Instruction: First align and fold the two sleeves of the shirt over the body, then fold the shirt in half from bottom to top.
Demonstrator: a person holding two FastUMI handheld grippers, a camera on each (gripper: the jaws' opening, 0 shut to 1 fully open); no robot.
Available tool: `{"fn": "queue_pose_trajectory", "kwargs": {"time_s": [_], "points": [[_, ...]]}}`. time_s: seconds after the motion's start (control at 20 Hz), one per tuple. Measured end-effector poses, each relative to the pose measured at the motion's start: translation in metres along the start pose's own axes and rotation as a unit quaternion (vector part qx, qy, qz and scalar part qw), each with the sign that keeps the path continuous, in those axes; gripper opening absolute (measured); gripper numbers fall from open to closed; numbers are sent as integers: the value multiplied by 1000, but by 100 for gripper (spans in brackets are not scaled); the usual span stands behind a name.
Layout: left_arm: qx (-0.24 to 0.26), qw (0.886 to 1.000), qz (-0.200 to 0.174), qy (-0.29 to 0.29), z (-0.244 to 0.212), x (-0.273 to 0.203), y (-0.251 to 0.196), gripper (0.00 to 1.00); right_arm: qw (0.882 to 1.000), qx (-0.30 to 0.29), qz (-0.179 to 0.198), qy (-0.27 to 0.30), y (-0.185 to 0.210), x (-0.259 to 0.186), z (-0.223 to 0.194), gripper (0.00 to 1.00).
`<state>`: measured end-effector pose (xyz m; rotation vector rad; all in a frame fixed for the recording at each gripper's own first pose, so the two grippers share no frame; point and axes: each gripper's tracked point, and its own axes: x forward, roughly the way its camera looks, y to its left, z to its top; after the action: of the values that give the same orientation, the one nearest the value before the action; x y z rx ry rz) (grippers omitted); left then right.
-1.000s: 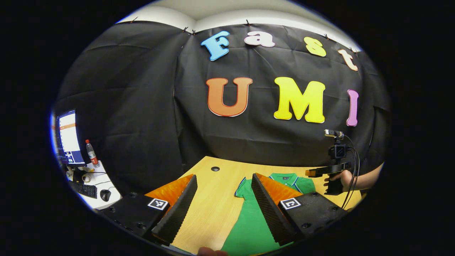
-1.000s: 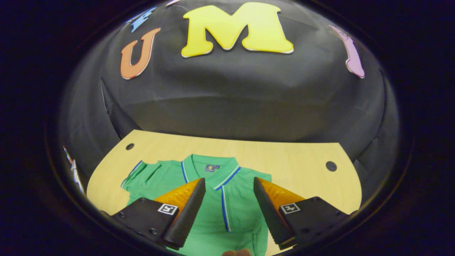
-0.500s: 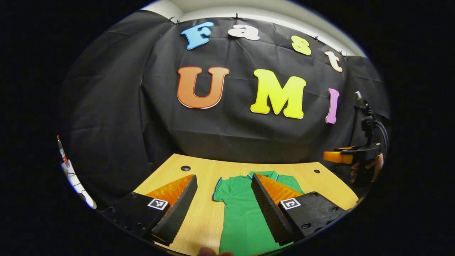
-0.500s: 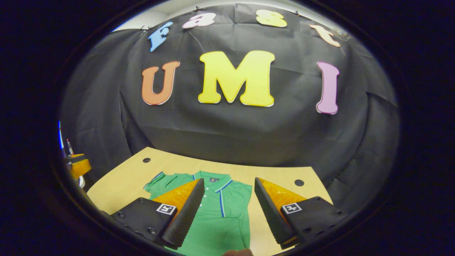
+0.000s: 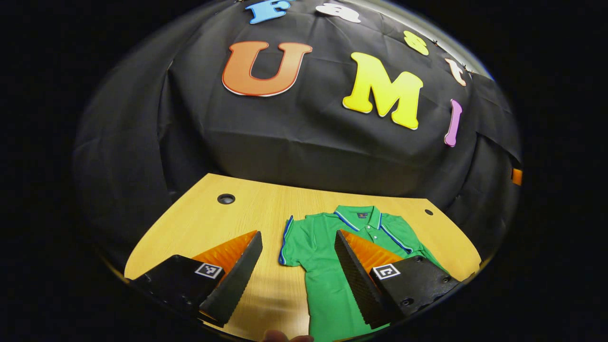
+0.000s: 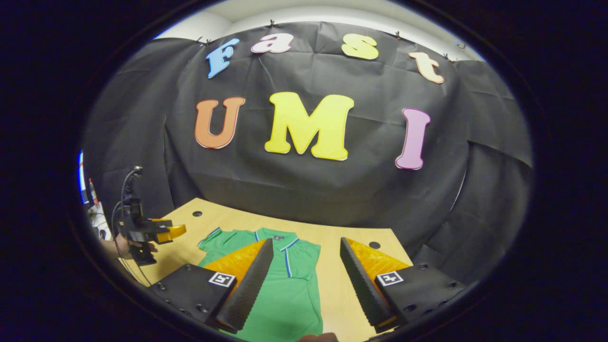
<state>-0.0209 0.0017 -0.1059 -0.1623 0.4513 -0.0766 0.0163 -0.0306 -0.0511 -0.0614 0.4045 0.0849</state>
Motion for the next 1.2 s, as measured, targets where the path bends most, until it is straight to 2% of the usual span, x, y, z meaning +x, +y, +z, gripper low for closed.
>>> {"fn": "queue_pose_trajectory", "kwargs": {"time_s": [0.2,0.25,0.5,0.6,0.7,0.8,0.9,0.95,1.0,1.05,1.1,1.15,1.2], "points": [[8,1000,0,23,-12,13,6,98,1000,-2,-24,17,-15,-12,-11,89],[11,999,-1,30,-16,17,7,97,999,-3,-31,20,-19,-14,-12,92],[7,998,5,65,-30,24,12,92,998,2,-55,36,-32,-24,-24,89],[9,997,4,77,-36,26,11,87,997,8,-62,42,-35,-25,-29,92],[15,996,1,84,-40,32,10,82,996,15,-66,51,-38,-26,-36,89],[24,995,-1,95,-45,33,10,75,996,20,-70,55,-41,-26,-40,94],[26,993,-12,111,-48,27,8,70,995,24,-74,59,-44,-27,-45,94],[29,993,-7,118,-49,26,8,65,995,29,-77,60,-47,-27,-46,89],[34,993,-7,114,-47,29,10,61,994,32,-81,62,-51,-28,-48,94],[35,993,-6,113,-49,31,11,58,994,37,-83,64,-54,-28,-50,94],[35,993,-2,116,-48,30,13,61,994,41,-85,63,-55,-29,-50,95],[35,993,-1,113,-46,30,14,41,993,41,-87,64,-57,-29,-51,93],[34,993,6,116,-47,30,18,46,993,43,-88,64,-59,-30,-53,95]]}}
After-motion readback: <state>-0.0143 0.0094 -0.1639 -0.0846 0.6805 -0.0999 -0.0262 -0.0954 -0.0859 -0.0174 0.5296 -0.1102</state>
